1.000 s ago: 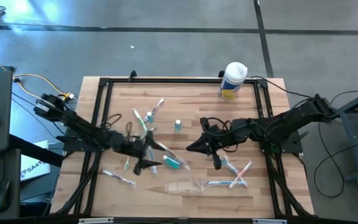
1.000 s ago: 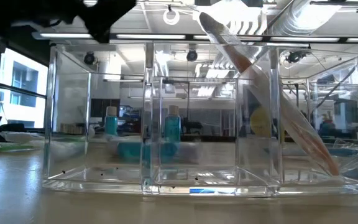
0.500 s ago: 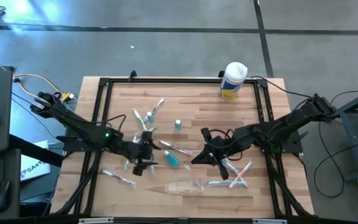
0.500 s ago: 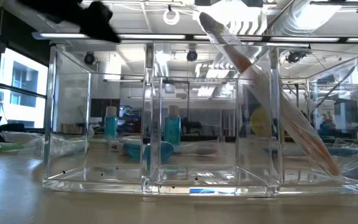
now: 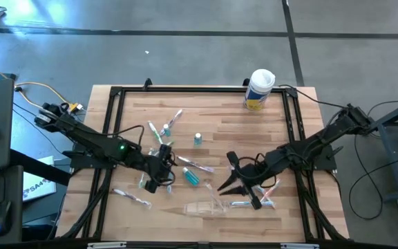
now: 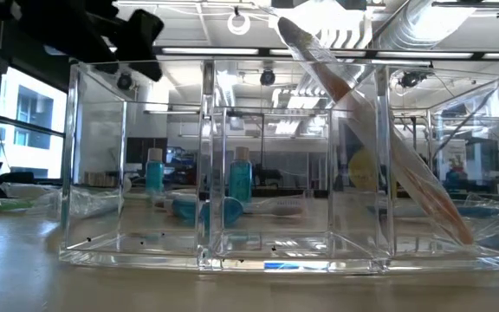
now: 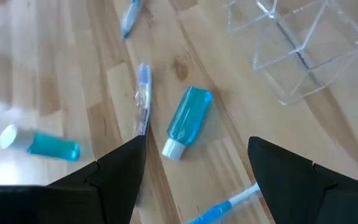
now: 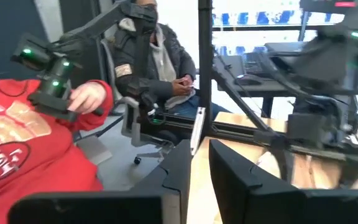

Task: Pick & Place toothbrushing station
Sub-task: Put the mouthwash into the transparent organizer

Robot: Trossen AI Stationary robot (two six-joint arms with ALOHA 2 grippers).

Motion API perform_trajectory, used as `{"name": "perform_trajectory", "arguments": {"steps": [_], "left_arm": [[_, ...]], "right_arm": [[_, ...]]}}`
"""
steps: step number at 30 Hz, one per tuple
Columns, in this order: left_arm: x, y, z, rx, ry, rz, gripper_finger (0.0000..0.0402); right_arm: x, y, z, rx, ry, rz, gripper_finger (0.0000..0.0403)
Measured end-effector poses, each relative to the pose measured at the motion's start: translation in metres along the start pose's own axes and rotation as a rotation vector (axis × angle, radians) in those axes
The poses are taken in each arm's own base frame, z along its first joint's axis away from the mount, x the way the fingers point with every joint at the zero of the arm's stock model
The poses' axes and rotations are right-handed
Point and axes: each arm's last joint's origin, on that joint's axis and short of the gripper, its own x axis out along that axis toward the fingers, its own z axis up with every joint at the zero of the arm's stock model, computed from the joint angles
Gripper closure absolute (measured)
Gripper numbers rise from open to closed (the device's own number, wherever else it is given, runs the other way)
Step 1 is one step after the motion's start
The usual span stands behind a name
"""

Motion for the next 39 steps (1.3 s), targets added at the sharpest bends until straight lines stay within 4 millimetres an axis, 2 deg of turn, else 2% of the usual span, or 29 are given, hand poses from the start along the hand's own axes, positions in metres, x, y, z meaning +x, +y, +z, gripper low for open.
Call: {"name": "perform_trajectory", "arguments": {"steps": [6,15,23,25,29,39], "left_arm": [[0.026,0.012,-0.009,0.073,0.078,-0.038,0.0121],[0.049,0.025,-0.016,0.166,0.104,-0.091,0.0121],[0.077,0.039,-0.031,0.141,0.152,-0.144,0.0121],[0.085,0.042,-0.03,0.142,0.119,-0.166,0.0121],[0.098,0.041,-0.037,0.137,0.125,-0.214,0.0121],[0.109,0.039,-0.039,0.159,0.108,-0.239,0.0121]], "right_arm": [[-0.001,0.016,-0.002,-0.006,0.016,0.05,0.0329],[-0.003,0.035,-0.005,-0.012,0.033,0.114,0.0315],[-0.003,0.035,-0.008,-0.014,0.058,0.113,0.0315],[-0.003,0.035,-0.008,-0.014,0.061,0.113,0.0315],[-0.003,0.035,-0.008,-0.014,0.062,0.113,0.0315],[-0.003,0.035,-0.009,-0.015,0.075,0.112,0.0315]]}}
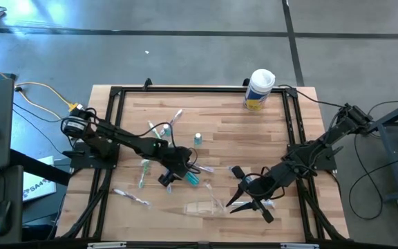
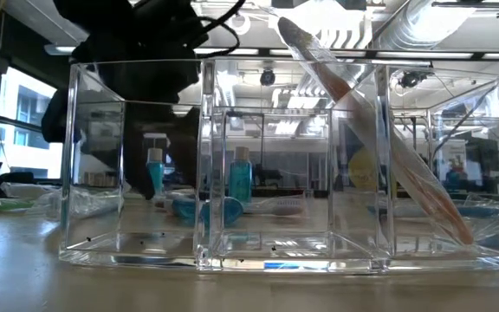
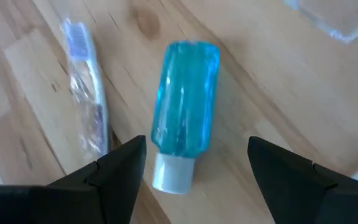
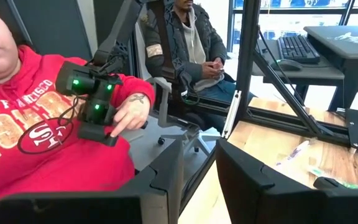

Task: Pick & Place toothbrushing station
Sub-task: Put the mouthwash into the transparent organizer

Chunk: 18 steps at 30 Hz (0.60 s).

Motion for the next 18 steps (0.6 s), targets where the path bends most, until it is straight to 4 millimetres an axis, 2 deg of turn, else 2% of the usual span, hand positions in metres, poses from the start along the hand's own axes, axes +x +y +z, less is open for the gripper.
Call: {"name": "perform_trajectory", "arguments": {"steps": [6,11,18], "left_arm": [[0.01,0.001,-0.005,-0.044,0.007,-0.038,0.0121],[0.022,0.011,-0.016,-0.099,-0.022,-0.128,0.0121],[0.025,0.016,-0.02,-0.125,-0.04,-0.159,0.0121]], "right_arm": [[0.0,0.0,-0.001,0.002,0.008,-0.001,0.0315],[0.0,0.0,-0.003,0.003,0.027,-0.002,0.0315],[0.007,-0.001,-0.009,0.002,0.053,-0.004,0.0315]]}}
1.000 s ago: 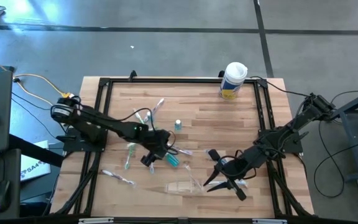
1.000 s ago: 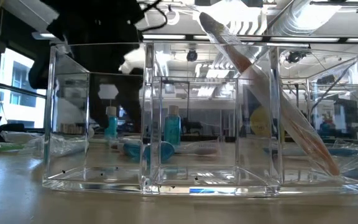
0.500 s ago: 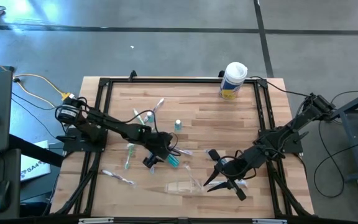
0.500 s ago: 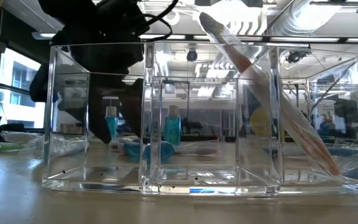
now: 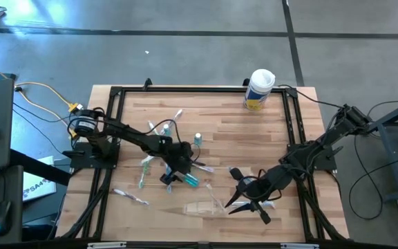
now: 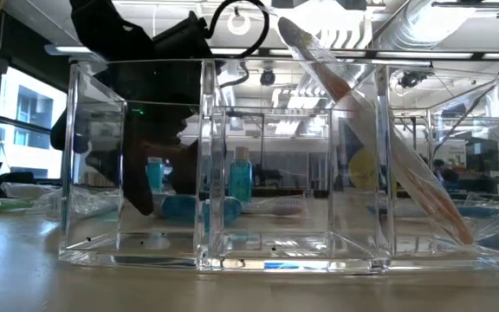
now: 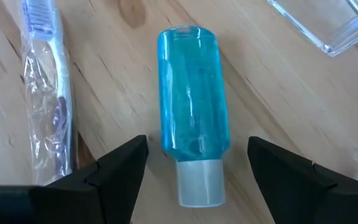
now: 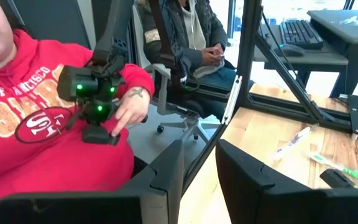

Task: Pick & Place toothbrushing station
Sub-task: Put the mouthwash into the transparent organizer

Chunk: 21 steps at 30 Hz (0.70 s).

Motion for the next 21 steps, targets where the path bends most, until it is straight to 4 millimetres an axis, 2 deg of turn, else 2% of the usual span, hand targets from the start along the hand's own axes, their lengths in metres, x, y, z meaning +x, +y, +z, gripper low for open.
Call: {"name": "perform_trajectory", "arguments": {"steps": [12,16,21], "left_arm": [[0.0005,0.0006,-0.0008,-0.003,0.015,0.028,0.013],[0.0006,0.001,-0.0013,-0.004,0.027,0.047,0.0175],[0.0009,0.0013,-0.0024,-0.008,0.037,0.052,0.0265]], "right_arm": [[0.003,-0.002,-0.0005,0.01,-0.011,-0.005,0.0315],[0.0029,-0.002,-0.0005,0.009,-0.01,-0.005,0.0315],[0.0029,-0.002,-0.0005,0.009,-0.01,-0.005,0.0315]]}}
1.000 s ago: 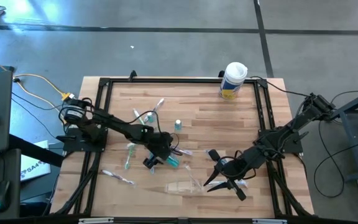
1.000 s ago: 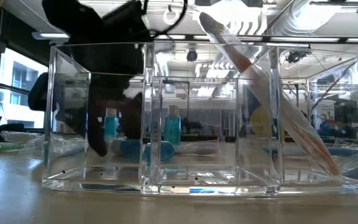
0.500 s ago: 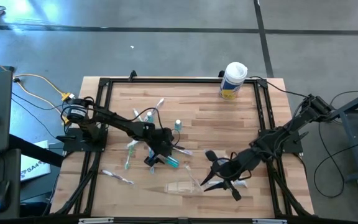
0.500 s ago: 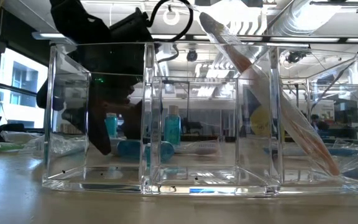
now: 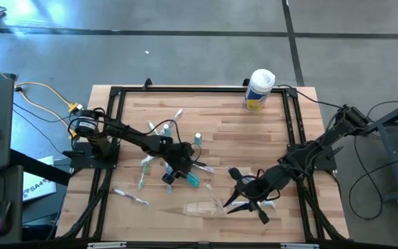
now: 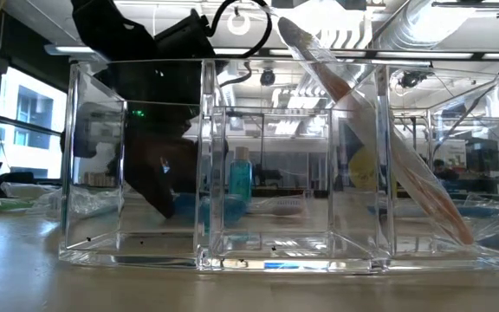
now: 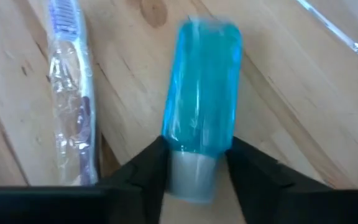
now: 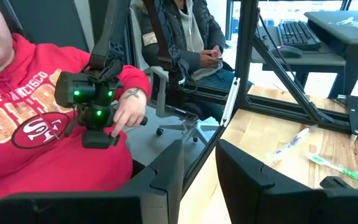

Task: Pick & Place toothbrushing station
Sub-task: Put the mouthwash into the transparent organizer

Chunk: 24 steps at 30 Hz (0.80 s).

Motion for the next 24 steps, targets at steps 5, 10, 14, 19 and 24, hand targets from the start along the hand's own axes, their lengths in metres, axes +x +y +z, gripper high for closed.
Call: {"name": "perform_trajectory", "arguments": {"steps": [5,10,14,19,24], "left_arm": [[0.0,-0.001,-0.003,-0.012,0.03,0.005,0.0307],[0.0,-0.001,-0.004,-0.026,0.044,0.009,0.0307],[-0.002,-0.002,-0.004,-0.045,0.057,0.019,0.0307],[-0.015,-0.007,-0.002,-0.079,0.099,0.066,0.0307],[-0.033,-0.026,0.004,-0.027,0.228,0.187,0.0307]], "right_arm": [[0.0,0.0,0.0,-0.001,0.0,0.0,0.0315],[0.0,0.0,0.0,-0.002,0.0,0.0,0.0315],[0.0,0.0,0.0,-0.002,0.0,0.0,0.0315],[0.0,0.0,0.0,-0.002,0.0,0.0,0.0315],[0.0,0.0,0.0,0.001,0.0,0.0,0.0315]]}}
